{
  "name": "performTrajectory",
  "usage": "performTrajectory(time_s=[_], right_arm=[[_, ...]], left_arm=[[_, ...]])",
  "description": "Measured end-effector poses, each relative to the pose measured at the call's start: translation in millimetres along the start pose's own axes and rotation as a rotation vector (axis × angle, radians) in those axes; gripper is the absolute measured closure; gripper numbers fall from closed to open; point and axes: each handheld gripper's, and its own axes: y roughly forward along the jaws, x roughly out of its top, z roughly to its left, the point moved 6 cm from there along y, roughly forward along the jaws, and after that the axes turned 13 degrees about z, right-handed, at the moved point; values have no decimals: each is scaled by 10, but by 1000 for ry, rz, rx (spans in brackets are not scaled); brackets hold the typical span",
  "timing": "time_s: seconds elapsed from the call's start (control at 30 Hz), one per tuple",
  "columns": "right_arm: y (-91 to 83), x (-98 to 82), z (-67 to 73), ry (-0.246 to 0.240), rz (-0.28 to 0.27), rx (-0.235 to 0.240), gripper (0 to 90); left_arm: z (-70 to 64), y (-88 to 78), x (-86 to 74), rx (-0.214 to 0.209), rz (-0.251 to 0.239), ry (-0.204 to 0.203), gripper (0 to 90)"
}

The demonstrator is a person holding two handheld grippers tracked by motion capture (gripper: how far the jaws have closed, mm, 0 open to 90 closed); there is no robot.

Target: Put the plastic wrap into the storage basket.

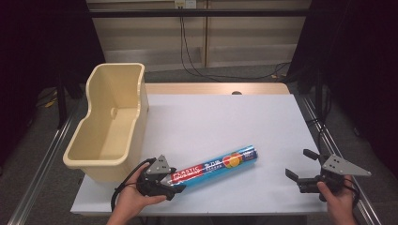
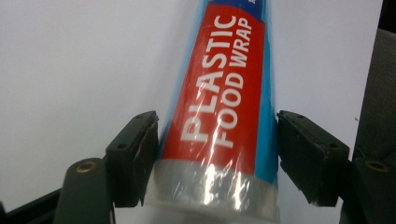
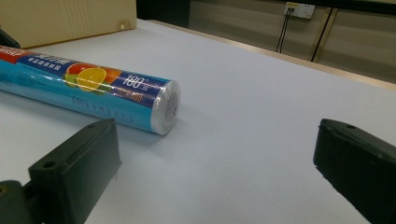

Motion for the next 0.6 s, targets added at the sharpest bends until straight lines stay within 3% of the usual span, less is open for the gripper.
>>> performTrajectory(time_s=[0.3, 0.6], right_arm=[[12, 4, 12, -7, 3, 8, 1], [19, 2, 6, -11, 4, 9, 1]], left_arm=[[-30, 237, 292, -19, 11, 23, 276], [-34, 264, 317, -24, 32, 39, 308]])
